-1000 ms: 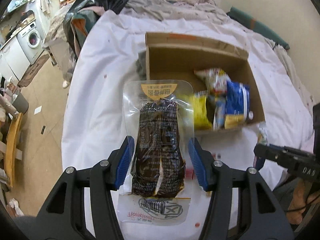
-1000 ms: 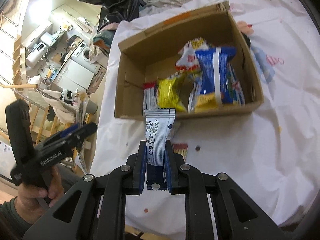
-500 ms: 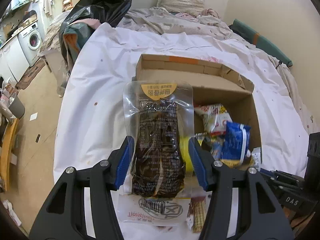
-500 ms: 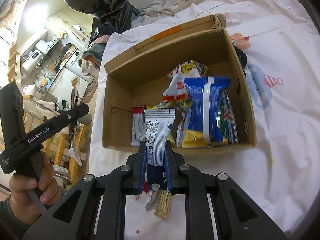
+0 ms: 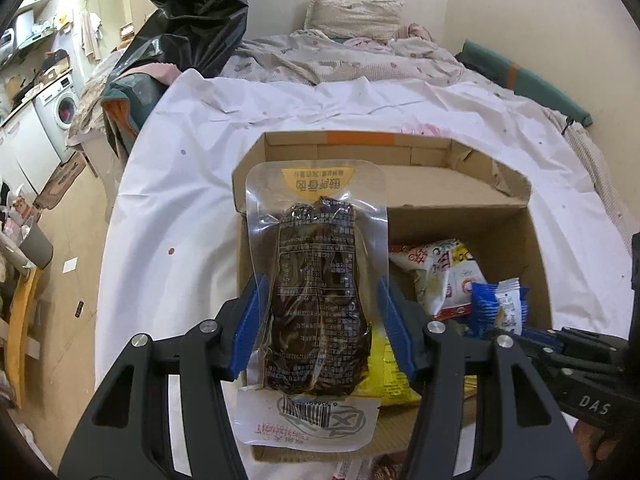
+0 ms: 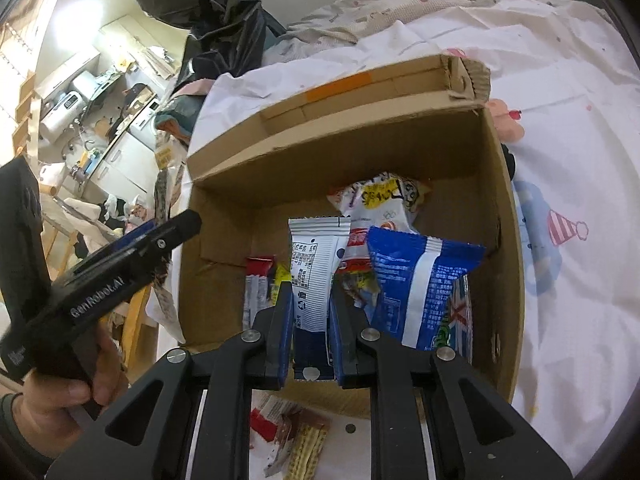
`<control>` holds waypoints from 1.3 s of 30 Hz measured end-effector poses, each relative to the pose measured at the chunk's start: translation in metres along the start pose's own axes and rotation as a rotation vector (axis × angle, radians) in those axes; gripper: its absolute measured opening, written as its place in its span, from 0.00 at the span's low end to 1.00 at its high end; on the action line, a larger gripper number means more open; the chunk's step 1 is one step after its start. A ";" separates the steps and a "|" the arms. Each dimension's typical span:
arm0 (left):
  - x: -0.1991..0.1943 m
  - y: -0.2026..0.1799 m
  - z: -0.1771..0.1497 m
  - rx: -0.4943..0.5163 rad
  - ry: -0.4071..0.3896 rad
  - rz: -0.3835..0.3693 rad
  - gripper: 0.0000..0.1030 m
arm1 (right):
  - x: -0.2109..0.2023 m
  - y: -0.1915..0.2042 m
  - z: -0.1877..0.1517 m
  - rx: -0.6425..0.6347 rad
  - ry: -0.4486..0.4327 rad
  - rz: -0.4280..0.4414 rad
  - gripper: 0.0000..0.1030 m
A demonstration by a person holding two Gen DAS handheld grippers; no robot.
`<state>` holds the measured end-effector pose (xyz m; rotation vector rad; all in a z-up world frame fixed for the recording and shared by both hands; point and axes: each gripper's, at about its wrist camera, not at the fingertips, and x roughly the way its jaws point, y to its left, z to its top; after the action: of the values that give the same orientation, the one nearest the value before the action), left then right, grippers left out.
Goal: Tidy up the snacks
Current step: 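Carry both snacks into the box and open both grippers to release them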
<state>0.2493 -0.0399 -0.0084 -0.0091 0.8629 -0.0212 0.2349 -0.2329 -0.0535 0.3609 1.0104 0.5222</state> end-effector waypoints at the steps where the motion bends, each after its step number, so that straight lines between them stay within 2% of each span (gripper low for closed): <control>1: 0.004 0.000 0.000 -0.002 0.004 0.000 0.51 | 0.001 -0.002 0.001 0.006 0.003 0.005 0.17; 16: 0.017 0.001 -0.003 0.004 0.007 -0.011 0.53 | 0.018 0.001 0.001 0.023 0.041 0.013 0.18; 25: 0.018 0.004 -0.005 -0.007 0.025 -0.010 0.57 | 0.014 -0.004 -0.001 0.043 0.031 0.022 0.20; 28: 0.015 0.002 -0.005 0.003 0.020 -0.004 0.65 | 0.010 -0.003 0.000 0.039 0.011 0.026 0.20; 29: 0.014 0.002 -0.005 0.004 0.014 -0.004 0.76 | 0.009 -0.002 0.000 0.037 0.005 0.026 0.20; 30: 0.011 0.002 -0.005 0.002 0.007 -0.002 0.85 | 0.007 -0.002 0.001 0.036 0.000 0.024 0.23; 31: 0.008 0.002 -0.005 -0.002 -0.007 -0.003 0.87 | 0.005 -0.002 0.001 0.039 -0.007 0.018 0.28; 33: 0.004 0.003 -0.004 -0.004 -0.021 -0.009 0.89 | 0.000 -0.004 0.002 0.056 -0.037 0.027 0.63; 34: 0.002 0.003 -0.004 -0.003 -0.022 -0.012 0.89 | -0.003 -0.004 0.002 0.057 -0.052 0.025 0.67; 39: 0.001 0.004 -0.006 -0.005 -0.017 -0.014 0.89 | -0.003 -0.002 0.002 0.051 -0.050 0.019 0.67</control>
<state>0.2456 -0.0358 -0.0127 -0.0198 0.8461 -0.0321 0.2363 -0.2367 -0.0516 0.4272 0.9745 0.5026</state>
